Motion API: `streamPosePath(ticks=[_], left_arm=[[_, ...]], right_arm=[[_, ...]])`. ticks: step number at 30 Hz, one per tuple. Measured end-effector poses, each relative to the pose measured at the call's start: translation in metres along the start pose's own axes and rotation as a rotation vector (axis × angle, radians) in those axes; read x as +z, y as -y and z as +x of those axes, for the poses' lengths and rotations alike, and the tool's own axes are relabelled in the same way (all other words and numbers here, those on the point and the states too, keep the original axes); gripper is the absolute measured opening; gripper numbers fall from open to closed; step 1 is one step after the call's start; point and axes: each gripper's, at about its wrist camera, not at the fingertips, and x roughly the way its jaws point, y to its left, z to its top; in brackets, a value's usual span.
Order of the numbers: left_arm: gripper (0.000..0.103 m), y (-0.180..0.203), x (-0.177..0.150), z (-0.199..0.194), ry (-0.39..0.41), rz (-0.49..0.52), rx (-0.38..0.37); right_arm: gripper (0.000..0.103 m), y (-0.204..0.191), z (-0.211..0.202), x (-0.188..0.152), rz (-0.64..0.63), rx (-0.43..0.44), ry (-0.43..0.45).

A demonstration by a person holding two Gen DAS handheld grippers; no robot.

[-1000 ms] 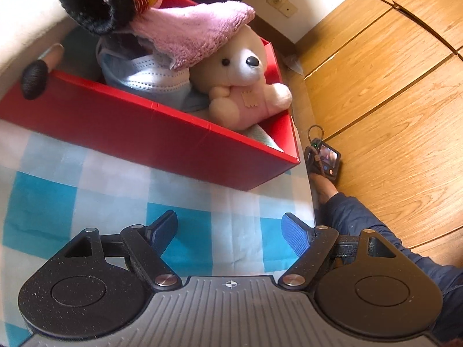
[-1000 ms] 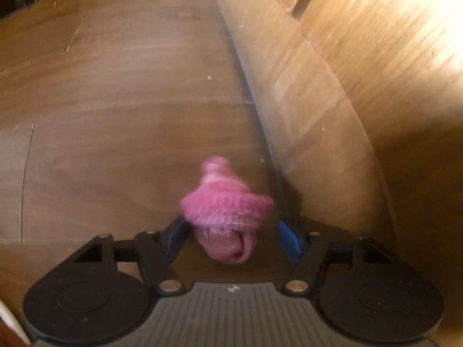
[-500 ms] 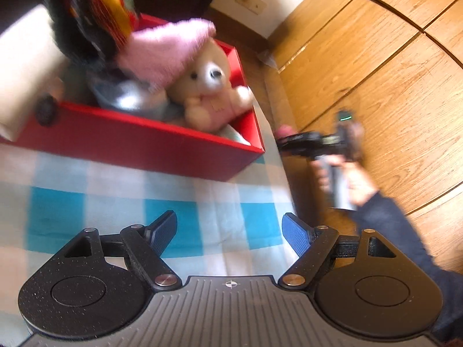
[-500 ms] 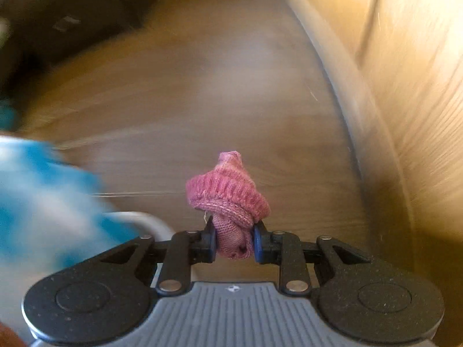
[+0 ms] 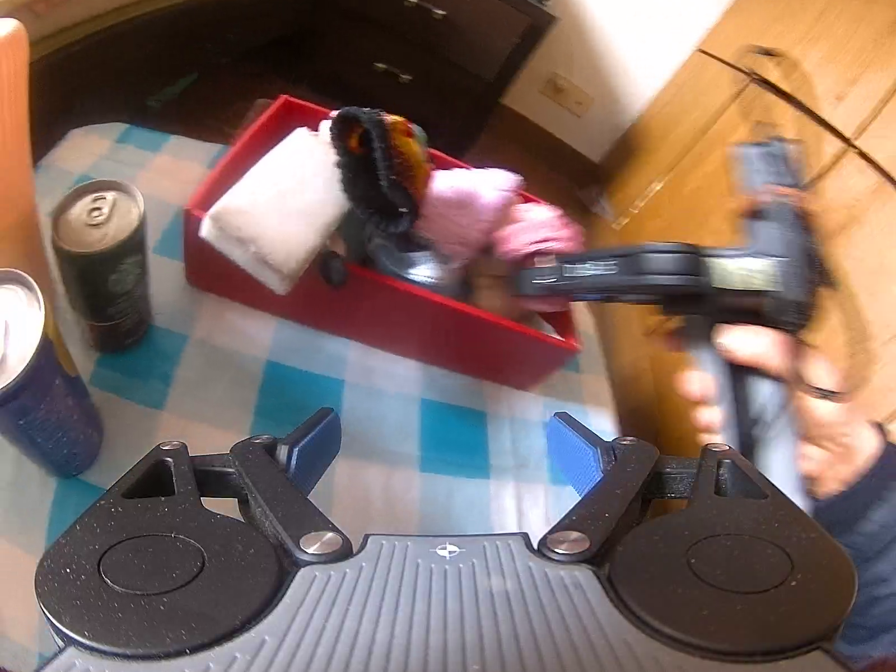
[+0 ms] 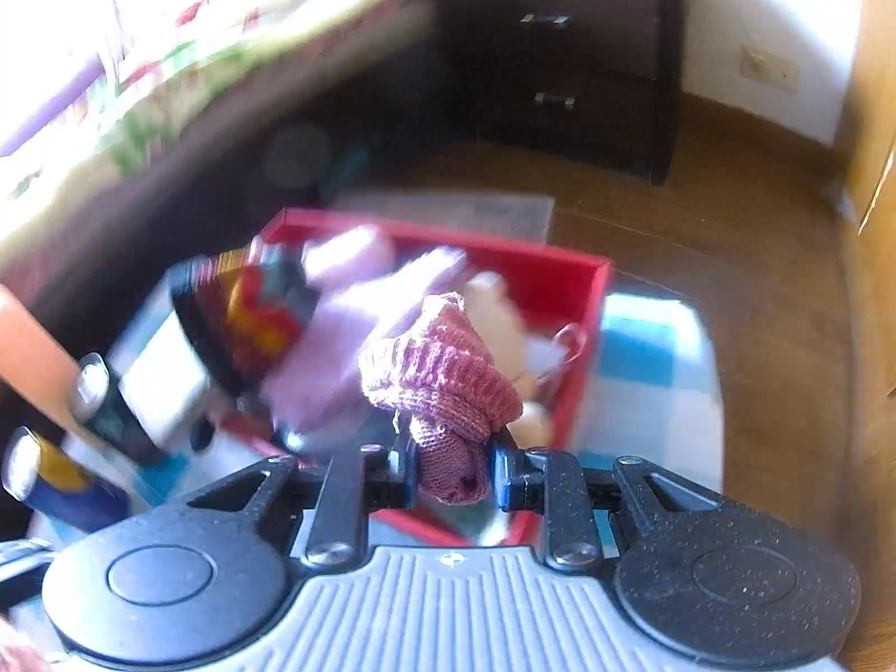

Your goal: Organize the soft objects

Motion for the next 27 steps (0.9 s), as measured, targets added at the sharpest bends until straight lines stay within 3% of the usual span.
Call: streamPosePath(ticks=[3,5,7,9,12,19,23,27], left_arm=[[0.079,-0.006,-0.002,-0.014,0.009,-0.017,-0.012],[0.079,-0.013,-0.004,-0.022,0.026,-0.025,-0.001],[0.079,-0.02,-0.007,-0.031,0.048,-0.031,0.017],[0.079,-0.024,-0.009,-0.032,0.058,-0.037,0.054],[0.079,-0.028,-0.009,-0.032,0.061,-0.073,0.077],[0.079,-0.014,-0.017,-0.02,0.057,0.014,0.173],[0.079,-0.013,-0.026,-0.012,0.033,-0.012,0.18],[0.079,-0.007,-0.032,-0.012,0.052,0.022,0.247]], right_arm=[[0.007,-0.017,0.017,-0.005,-0.028,-0.04,-0.047],[0.019,-0.012,0.024,-0.005,-0.04,-0.074,-0.062],[0.041,-0.007,0.015,-0.016,-0.028,-0.105,-0.022],[0.045,-0.002,0.002,-0.024,0.024,-0.101,0.025],[0.045,0.001,-0.015,-0.037,0.074,-0.111,0.072],[0.047,-0.003,-0.054,-0.076,0.195,-0.098,0.148],[0.048,-0.002,-0.052,-0.095,0.188,-0.14,0.101],[0.048,-0.006,-0.058,-0.101,0.187,-0.113,0.112]])
